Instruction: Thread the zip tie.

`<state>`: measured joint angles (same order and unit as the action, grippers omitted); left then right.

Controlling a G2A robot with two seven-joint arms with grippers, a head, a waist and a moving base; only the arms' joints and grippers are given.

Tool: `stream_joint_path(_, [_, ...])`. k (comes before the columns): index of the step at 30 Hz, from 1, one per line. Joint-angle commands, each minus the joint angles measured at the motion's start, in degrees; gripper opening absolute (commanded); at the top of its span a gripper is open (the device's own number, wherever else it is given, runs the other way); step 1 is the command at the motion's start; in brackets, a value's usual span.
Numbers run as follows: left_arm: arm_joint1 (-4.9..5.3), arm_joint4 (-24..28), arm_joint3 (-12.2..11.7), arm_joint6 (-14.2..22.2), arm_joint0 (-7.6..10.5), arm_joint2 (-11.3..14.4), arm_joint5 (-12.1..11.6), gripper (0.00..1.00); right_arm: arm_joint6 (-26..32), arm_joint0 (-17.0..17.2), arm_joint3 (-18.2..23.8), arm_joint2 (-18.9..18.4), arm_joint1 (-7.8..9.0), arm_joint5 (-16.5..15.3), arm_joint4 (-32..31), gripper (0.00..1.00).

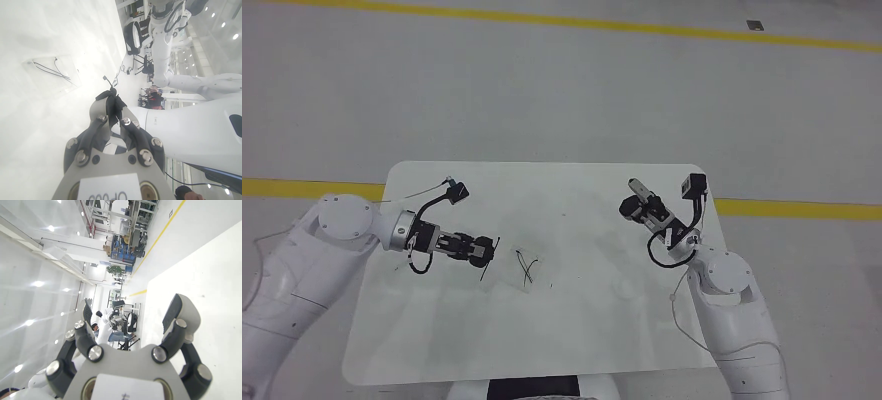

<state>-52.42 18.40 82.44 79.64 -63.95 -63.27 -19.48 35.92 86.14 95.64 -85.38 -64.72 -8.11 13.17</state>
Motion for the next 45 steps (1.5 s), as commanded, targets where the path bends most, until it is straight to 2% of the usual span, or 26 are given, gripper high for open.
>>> stream_joint_path(1, [0.00,0.00,0.00,0.00,0.00,0.00,0.00,0.00,0.02,0.00,0.00,0.00,0.00,-0.02,-0.01,1.00])
stream_joint_path(8, [0.00,0.00,0.00,0.00,0.00,0.00,0.00,0.00,0.02,0.00,0.00,0.00,0.00,-0.02,-0.01,1.00])
stream_joint_path(10, [0.00,0.00,0.00,0.00,0.00,0.00,0.00,0.00,-0.14,-0.21,0.56,1.22,-0.17,0.91,0.74,1.00])
stream_joint_path(16, [0.00,0.00,0.00,0.00,0.00,0.00,0.00,0.00,2.00,-7.17,-1.82,7.81,-0.87,3.11,-1.50,1.00])
stream_joint_path(21, [0.00,0.00,0.00,0.00,0.00,0.00,0.00,0.00,5.05,-12.70,-6.45,14.00,-1.76,2.34,-2.00,1.00])
stream_joint_path(25, [0.00,0.00,0.00,0.00,0.00,0.00,0.00,0.00,8.92,-15.28,-10.11,17.87,-2.33,2.72,-1.33,1.00])
stream_joint_path(29, [0.00,0.00,0.00,0.00,0.00,0.00,0.00,0.00,13.09,-17.00,-12.58,20.17,-2.66,2.94,0.18,1.00])
stream_joint_path(34, [0.00,0.00,0.00,0.00,0.00,0.00,0.00,0.00,14.15,-17.24,-12.80,20.28,-2.67,2.75,0.80,1.00])
stream_joint_path(35, [-0.05,-0.25,0.58,-1.39,-0.21,0.25,0.00,0.00,14.15,-17.24,-12.80,20.28,-2.67,2.75,0.80,1.00])
stream_joint_path(37, [-0.06,0.24,1.04,-1.70,-0.17,0.32,0.00,0.00,14.15,-17.24,-12.80,20.28,-2.67,2.75,0.80,1.00])
stream_joint_path(41, [-0.30,2.92,1.34,0.00,0.88,0.39,0.00,0.00,14.15,-17.24,-12.80,20.28,-2.67,2.75,0.80,1.00])
stream_joint_path(45, [-0.78,6.90,2.10,0.00,2.09,2.73,0.00,0.00,14.15,-17.24,-12.80,20.28,-2.67,2.75,0.80,1.00])
